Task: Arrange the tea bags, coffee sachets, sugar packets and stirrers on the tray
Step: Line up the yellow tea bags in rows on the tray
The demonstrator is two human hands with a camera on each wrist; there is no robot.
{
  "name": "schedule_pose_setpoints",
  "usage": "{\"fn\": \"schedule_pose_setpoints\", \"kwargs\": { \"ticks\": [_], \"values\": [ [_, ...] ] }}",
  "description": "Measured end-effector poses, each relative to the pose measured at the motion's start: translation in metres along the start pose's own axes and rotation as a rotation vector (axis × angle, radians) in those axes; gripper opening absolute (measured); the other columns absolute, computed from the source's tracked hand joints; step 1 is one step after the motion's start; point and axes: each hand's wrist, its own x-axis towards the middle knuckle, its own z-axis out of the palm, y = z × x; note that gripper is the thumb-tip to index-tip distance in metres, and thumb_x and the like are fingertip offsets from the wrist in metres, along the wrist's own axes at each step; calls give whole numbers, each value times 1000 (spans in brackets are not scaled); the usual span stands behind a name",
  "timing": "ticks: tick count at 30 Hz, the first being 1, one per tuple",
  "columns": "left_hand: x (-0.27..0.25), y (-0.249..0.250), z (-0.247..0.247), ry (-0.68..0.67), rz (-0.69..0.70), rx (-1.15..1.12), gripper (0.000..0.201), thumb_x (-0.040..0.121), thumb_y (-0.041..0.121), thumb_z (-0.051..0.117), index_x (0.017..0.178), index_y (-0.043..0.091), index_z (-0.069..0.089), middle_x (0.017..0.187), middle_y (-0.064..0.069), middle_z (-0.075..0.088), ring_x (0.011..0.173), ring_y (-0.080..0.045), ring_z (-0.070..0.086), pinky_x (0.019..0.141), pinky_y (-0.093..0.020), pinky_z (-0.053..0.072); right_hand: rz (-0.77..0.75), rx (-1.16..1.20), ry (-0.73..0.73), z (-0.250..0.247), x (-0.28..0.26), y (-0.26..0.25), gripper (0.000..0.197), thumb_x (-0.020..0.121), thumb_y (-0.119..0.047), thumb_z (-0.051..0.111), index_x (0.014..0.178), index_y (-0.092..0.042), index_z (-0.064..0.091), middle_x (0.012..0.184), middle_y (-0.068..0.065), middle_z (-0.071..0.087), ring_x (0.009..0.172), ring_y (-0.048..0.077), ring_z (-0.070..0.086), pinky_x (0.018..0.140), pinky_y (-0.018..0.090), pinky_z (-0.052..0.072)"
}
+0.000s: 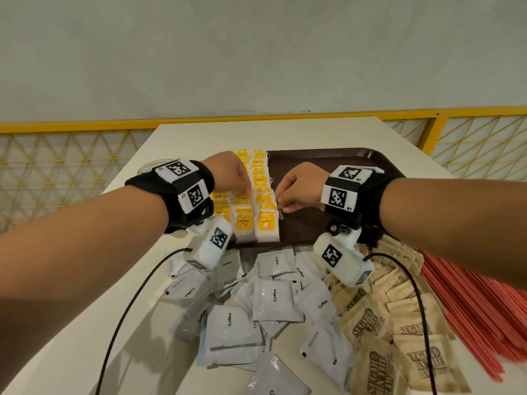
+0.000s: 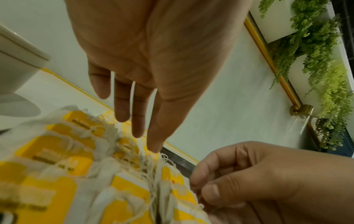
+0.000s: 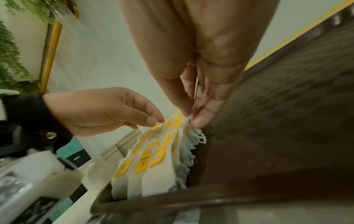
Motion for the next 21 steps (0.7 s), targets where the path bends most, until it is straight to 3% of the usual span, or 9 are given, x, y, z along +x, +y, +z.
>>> {"fn": "schedule_pose_setpoints", "kwargs": {
  "ticks": [2,6,10,13,15,18,19,21],
  "values": [
    [1,1,2,9,22,-3,14,85,15,68,97,13,75,102,-1,71,88,-10,58,82,-25,44,-27,-41,27,1,5,1,10,80,8,66,76,-1,68,77,13,66,71,20,66,74,29,59],
    [9,2,6,6,17,34,16,87,16,66,99,12,75,104,-1,71,92,-13,60,84,-27,47,-55,-37,27,3,12,0,12,82,15,60,83,5,66,61,1,63,58,10,62,64,19,55],
    [15,4,7,-3,10,39,22,91,19,61,108,11,73,112,-3,69,95,-13,58,85,-26,44,21,-31,125,8,20,-6,19,88,4,58,105,5,66,89,14,62,82,23,62,79,32,56],
    [11,5,1,-21,29,38,25,92,19,58,115,14,69,119,-1,65,97,-9,53,88,-24,40,-8,-121,65,2,21,-9,29,85,0,60,114,-1,64,95,10,63,87,22,63,86,36,56],
    [2,4,-12,-32,42,2,26,92,22,61,117,19,66,120,2,63,102,-9,53,92,-25,40,-24,-88,54,-4,10,-13,24,87,0,60,110,-3,63,99,11,63,91,21,62,85,35,56],
    [-29,7,-44,-155,4,-335,20,86,23,67,106,24,70,118,5,66,112,-10,57,95,-33,48,-79,-82,-54,-18,-25,-18,19,87,-2,63,104,-8,64,105,10,66,93,15,64,79,25,55],
    [-45,8,-53,-228,0,-450,22,80,25,71,102,23,72,116,5,67,112,-9,59,94,-35,50,-117,-154,-133,-21,-41,-19,21,85,-5,66,106,-8,65,102,7,68,89,12,65,77,24,55],
    [-77,11,-61,-344,47,-480,31,68,33,73,97,24,75,109,9,70,107,-3,62,91,-35,51,-196,-548,-256,-22,-74,-15,27,82,-19,73,108,-14,66,98,-1,71,84,10,67,79,23,54]
  ]
}}
